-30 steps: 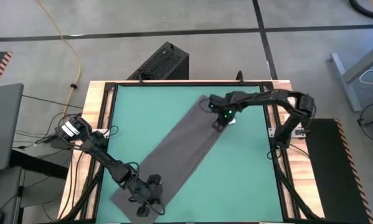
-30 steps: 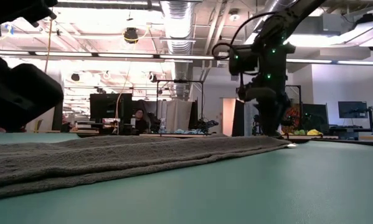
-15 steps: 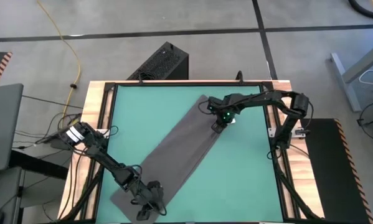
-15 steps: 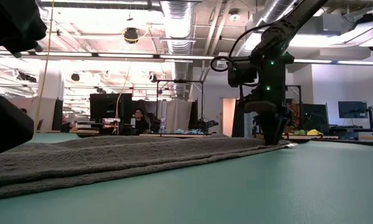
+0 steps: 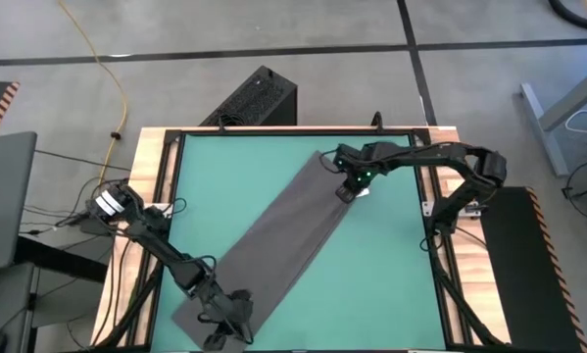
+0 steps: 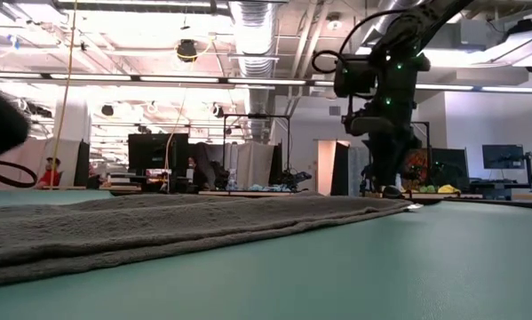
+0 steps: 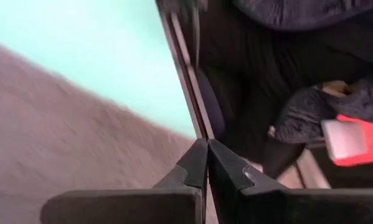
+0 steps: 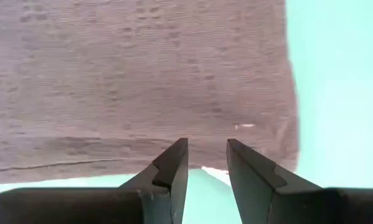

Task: Roll towel into tight, uniform cylinder
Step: Fold the gray towel

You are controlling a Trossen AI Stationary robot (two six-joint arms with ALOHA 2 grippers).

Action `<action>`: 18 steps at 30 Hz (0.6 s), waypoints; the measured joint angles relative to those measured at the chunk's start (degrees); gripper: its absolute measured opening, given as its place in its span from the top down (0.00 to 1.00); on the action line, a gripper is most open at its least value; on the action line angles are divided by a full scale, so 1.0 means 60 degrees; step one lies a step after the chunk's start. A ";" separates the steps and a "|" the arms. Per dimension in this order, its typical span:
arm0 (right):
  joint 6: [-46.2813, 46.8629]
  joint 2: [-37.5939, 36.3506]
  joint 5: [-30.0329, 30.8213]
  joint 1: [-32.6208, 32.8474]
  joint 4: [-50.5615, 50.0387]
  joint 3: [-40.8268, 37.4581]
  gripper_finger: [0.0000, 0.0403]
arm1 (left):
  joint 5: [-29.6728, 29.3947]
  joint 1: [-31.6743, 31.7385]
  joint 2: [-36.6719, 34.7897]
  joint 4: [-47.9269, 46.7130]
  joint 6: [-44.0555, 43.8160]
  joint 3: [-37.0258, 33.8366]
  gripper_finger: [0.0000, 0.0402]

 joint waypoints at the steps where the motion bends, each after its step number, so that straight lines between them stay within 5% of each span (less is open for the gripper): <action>1: 0.0046 -0.0003 0.0000 0.0057 0.0111 0.0000 0.66 | -0.0277 0.0000 -0.0125 0.0000 0.0235 0.0000 1.00; 9: 0.0067 0.1177 -0.0088 0.1045 0.1389 0.0007 0.66 | -0.2528 0.0522 -0.0614 -0.1367 0.1632 0.0000 1.00; 18: -0.0086 0.2209 0.0112 0.1895 0.1464 0.0055 0.66 | -0.2715 0.2577 -0.0614 -0.1741 0.2387 -0.0567 1.00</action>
